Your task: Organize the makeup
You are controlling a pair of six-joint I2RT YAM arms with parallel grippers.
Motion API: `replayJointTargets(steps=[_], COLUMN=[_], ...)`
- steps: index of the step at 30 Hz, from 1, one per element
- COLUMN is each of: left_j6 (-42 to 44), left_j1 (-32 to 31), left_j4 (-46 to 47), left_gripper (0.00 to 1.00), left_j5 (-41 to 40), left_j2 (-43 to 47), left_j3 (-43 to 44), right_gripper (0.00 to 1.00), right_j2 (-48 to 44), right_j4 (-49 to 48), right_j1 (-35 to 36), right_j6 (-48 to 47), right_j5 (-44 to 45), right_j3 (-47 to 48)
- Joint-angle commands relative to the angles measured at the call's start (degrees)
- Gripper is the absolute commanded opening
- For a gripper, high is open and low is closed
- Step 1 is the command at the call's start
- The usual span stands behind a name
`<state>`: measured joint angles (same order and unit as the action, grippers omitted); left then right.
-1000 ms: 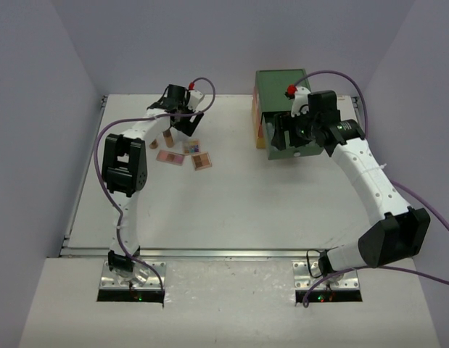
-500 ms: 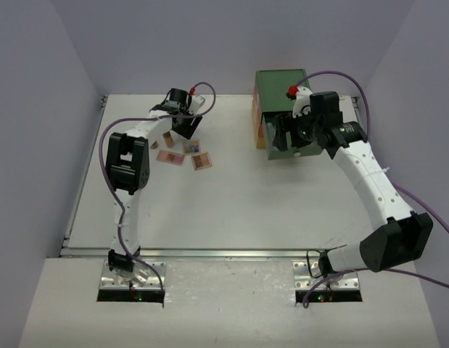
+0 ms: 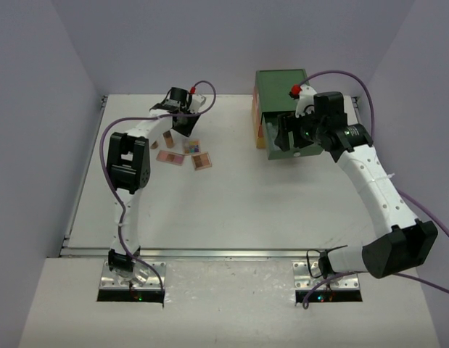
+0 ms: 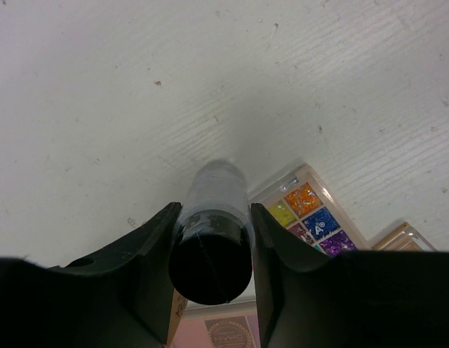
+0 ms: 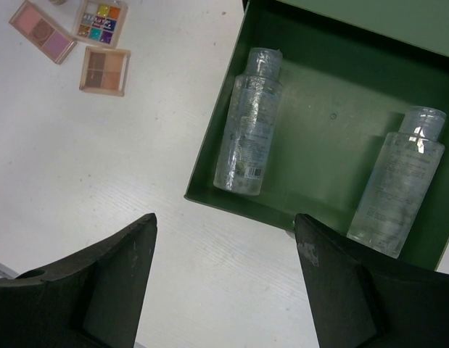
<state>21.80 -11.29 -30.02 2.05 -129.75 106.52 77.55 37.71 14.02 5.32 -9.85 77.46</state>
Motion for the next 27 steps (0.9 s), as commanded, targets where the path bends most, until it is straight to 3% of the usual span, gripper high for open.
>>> replayJointTargets(steps=[1, 12, 19, 27], left_j6=[-0.9, -2.0, -1.6, -1.2], left_j1=[-0.1, -0.4, -0.4, -0.5], left_j4=[0.9, -3.8, -7.6, -14.0], left_gripper=[0.00, 0.00, 0.00, 0.00], left_j5=[5.2, 21.0, 30.4, 36.5], left_j2=[7.2, 29.2, 44.6, 54.2], left_j3=[2.2, -2.8, -9.1, -11.2], right_gripper=[0.77, 0.80, 0.83, 0.85], right_j2=[-2.7, -14.9, -12.5, -4.1], right_j4=[-0.9, -15.1, -24.2, -47.1], right_j1=[0.3, 2.2, 22.3, 31.3], right_j6=[-2.1, -6.2, -20.0, -25.7], right_j5=[-1.3, -23.9, -12.0, -4.5], right_j3=[0.7, -5.4, -6.2, -9.7])
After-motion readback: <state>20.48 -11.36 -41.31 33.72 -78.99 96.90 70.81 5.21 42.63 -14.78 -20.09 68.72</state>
